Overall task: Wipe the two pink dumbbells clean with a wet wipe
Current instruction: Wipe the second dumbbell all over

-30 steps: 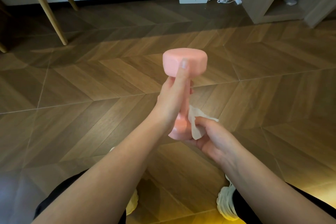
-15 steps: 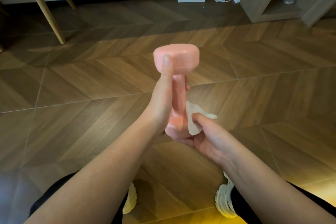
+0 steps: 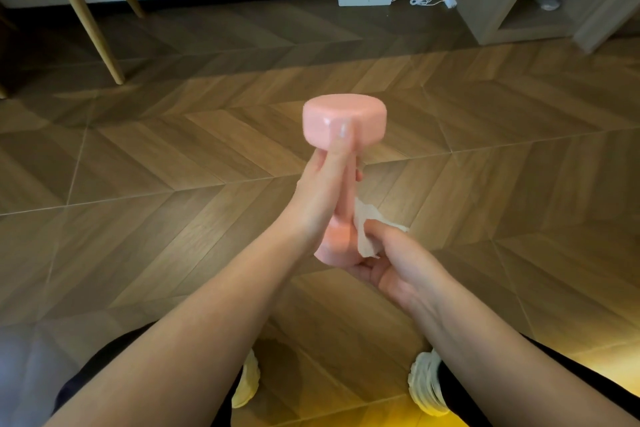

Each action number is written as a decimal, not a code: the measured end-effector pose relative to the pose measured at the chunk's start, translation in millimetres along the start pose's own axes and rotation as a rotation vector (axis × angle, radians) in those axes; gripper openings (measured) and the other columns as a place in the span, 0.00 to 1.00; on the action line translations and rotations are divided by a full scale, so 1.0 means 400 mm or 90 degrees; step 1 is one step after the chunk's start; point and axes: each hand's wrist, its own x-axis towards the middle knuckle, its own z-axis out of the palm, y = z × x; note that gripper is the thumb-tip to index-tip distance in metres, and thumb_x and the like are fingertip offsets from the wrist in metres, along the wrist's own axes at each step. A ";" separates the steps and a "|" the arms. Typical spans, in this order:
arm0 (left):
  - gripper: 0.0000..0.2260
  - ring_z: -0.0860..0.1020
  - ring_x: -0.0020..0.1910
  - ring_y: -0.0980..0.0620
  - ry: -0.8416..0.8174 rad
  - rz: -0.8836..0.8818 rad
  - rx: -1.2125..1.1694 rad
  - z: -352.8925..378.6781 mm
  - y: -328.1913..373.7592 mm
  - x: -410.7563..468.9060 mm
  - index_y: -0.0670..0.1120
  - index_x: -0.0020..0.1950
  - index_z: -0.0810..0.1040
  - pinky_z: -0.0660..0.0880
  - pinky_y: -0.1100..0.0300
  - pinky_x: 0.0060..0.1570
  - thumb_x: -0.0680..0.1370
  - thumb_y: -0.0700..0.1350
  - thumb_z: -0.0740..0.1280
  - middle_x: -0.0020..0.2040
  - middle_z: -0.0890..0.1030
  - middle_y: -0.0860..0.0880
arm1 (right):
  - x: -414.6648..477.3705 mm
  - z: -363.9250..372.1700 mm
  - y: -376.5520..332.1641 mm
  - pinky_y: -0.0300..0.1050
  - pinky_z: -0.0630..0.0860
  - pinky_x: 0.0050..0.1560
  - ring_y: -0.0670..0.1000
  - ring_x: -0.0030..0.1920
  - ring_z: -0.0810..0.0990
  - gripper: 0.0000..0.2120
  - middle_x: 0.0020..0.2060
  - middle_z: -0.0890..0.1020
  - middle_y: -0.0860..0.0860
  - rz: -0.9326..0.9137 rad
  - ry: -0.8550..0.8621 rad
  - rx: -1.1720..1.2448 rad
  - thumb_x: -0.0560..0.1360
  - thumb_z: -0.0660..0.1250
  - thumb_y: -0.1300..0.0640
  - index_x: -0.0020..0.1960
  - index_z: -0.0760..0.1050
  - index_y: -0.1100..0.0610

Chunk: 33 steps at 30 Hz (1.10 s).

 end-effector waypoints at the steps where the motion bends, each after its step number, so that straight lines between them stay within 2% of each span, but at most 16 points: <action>1: 0.38 0.77 0.43 0.51 0.013 0.002 -0.027 -0.001 -0.002 0.002 0.48 0.52 0.77 0.73 0.54 0.51 0.62 0.78 0.56 0.44 0.78 0.48 | 0.001 -0.003 -0.003 0.57 0.83 0.47 0.55 0.43 0.85 0.11 0.45 0.85 0.58 -0.008 -0.001 -0.005 0.77 0.66 0.63 0.59 0.75 0.60; 3: 0.38 0.75 0.39 0.50 0.020 0.034 -0.034 -0.004 0.002 0.008 0.43 0.46 0.76 0.73 0.54 0.47 0.63 0.77 0.55 0.39 0.77 0.46 | 0.006 -0.003 -0.003 0.55 0.84 0.41 0.54 0.39 0.86 0.09 0.41 0.87 0.56 -0.011 -0.005 0.002 0.76 0.67 0.61 0.56 0.76 0.59; 5: 0.42 0.73 0.34 0.47 -0.013 0.076 -0.054 -0.006 0.010 0.008 0.37 0.42 0.75 0.71 0.51 0.42 0.66 0.77 0.52 0.32 0.76 0.46 | 0.007 0.000 0.001 0.49 0.82 0.33 0.51 0.35 0.86 0.05 0.36 0.87 0.53 -0.007 -0.012 0.001 0.77 0.68 0.59 0.53 0.78 0.57; 8: 0.48 0.70 0.28 0.49 -0.105 0.061 -0.158 -0.013 0.013 0.008 0.30 0.47 0.76 0.70 0.55 0.33 0.71 0.77 0.47 0.29 0.74 0.46 | 0.012 0.008 0.012 0.45 0.80 0.30 0.49 0.32 0.85 0.05 0.33 0.86 0.52 0.016 -0.012 -0.010 0.77 0.68 0.57 0.51 0.78 0.57; 9: 0.48 0.71 0.29 0.49 -0.112 0.059 -0.169 -0.013 0.014 0.005 0.30 0.49 0.76 0.70 0.56 0.34 0.72 0.76 0.46 0.30 0.75 0.45 | 0.013 0.008 0.012 0.44 0.80 0.30 0.48 0.31 0.85 0.05 0.32 0.86 0.51 0.019 -0.011 -0.012 0.78 0.68 0.57 0.51 0.78 0.57; 11: 0.47 0.75 0.35 0.49 -0.076 0.053 -0.122 -0.006 0.014 -0.001 0.36 0.52 0.80 0.73 0.53 0.43 0.69 0.77 0.47 0.34 0.78 0.45 | 0.013 0.007 0.007 0.44 0.80 0.29 0.49 0.32 0.85 0.04 0.33 0.86 0.51 0.016 -0.008 0.000 0.78 0.66 0.58 0.52 0.78 0.57; 13: 0.36 0.78 0.41 0.53 -0.023 0.046 -0.014 0.003 0.016 -0.005 0.48 0.46 0.82 0.72 0.54 0.50 0.64 0.77 0.52 0.39 0.80 0.52 | 0.011 0.001 -0.002 0.46 0.81 0.30 0.50 0.33 0.86 0.05 0.35 0.87 0.53 0.004 -0.007 0.021 0.79 0.65 0.60 0.53 0.78 0.58; 14: 0.31 0.77 0.41 0.57 -0.006 0.050 0.023 0.005 0.018 -0.007 0.52 0.45 0.80 0.72 0.57 0.49 0.63 0.75 0.56 0.39 0.80 0.56 | 0.011 -0.002 -0.007 0.47 0.81 0.30 0.51 0.34 0.86 0.05 0.36 0.87 0.54 -0.001 -0.011 0.030 0.79 0.64 0.62 0.52 0.77 0.59; 16: 0.29 0.75 0.38 0.57 0.007 0.064 0.014 0.007 0.020 -0.006 0.49 0.45 0.76 0.70 0.62 0.45 0.62 0.73 0.59 0.39 0.77 0.54 | 0.007 -0.005 -0.013 0.48 0.81 0.31 0.51 0.34 0.86 0.04 0.35 0.87 0.55 -0.005 -0.022 0.035 0.78 0.64 0.63 0.51 0.78 0.60; 20: 0.33 0.71 0.37 0.48 0.004 0.076 -0.104 0.007 0.029 -0.007 0.41 0.44 0.75 0.68 0.54 0.43 0.66 0.73 0.58 0.36 0.73 0.44 | -0.001 0.009 0.002 0.47 0.83 0.34 0.50 0.37 0.87 0.05 0.37 0.87 0.53 -0.004 -0.042 -0.001 0.79 0.66 0.56 0.51 0.79 0.57; 23: 0.31 0.67 0.31 0.54 -0.043 0.087 -0.189 0.020 0.029 -0.012 0.41 0.48 0.77 0.64 0.58 0.33 0.74 0.68 0.52 0.31 0.69 0.46 | -0.007 0.024 0.016 0.56 0.84 0.47 0.56 0.47 0.87 0.12 0.44 0.87 0.56 0.052 -0.067 -0.024 0.79 0.65 0.48 0.54 0.78 0.56; 25: 0.35 0.67 0.30 0.54 -0.066 0.093 -0.213 0.022 0.026 -0.012 0.38 0.52 0.78 0.64 0.59 0.31 0.75 0.66 0.48 0.31 0.69 0.45 | -0.016 0.030 0.012 0.59 0.83 0.50 0.59 0.50 0.86 0.13 0.47 0.87 0.57 0.087 -0.087 -0.028 0.80 0.63 0.47 0.55 0.78 0.55; 27: 0.38 0.69 0.31 0.51 -0.065 0.098 -0.201 0.011 0.023 -0.006 0.35 0.51 0.78 0.67 0.57 0.34 0.75 0.68 0.46 0.32 0.70 0.43 | -0.022 0.031 -0.001 0.58 0.83 0.48 0.58 0.50 0.86 0.10 0.48 0.87 0.57 0.075 -0.105 -0.023 0.82 0.61 0.52 0.56 0.79 0.56; 29: 0.40 0.71 0.34 0.48 -0.040 0.101 -0.151 -0.001 0.025 0.002 0.34 0.48 0.77 0.69 0.51 0.41 0.74 0.69 0.46 0.34 0.73 0.41 | -0.026 0.026 -0.012 0.59 0.83 0.48 0.57 0.51 0.86 0.10 0.50 0.86 0.58 0.048 -0.105 0.003 0.81 0.61 0.57 0.60 0.77 0.57; 31: 0.39 0.73 0.39 0.48 -0.003 0.098 -0.085 -0.005 0.025 0.007 0.37 0.45 0.76 0.71 0.49 0.47 0.72 0.73 0.49 0.38 0.75 0.44 | -0.027 0.020 -0.021 0.58 0.84 0.46 0.58 0.53 0.85 0.12 0.52 0.85 0.60 0.016 -0.098 0.015 0.81 0.61 0.60 0.63 0.75 0.59; 33: 0.36 0.74 0.39 0.49 0.022 0.080 -0.071 -0.004 0.021 0.010 0.41 0.43 0.74 0.72 0.51 0.49 0.67 0.75 0.52 0.38 0.75 0.46 | -0.024 0.018 -0.024 0.57 0.84 0.44 0.58 0.52 0.85 0.12 0.53 0.85 0.60 -0.004 -0.083 0.010 0.81 0.61 0.60 0.63 0.75 0.59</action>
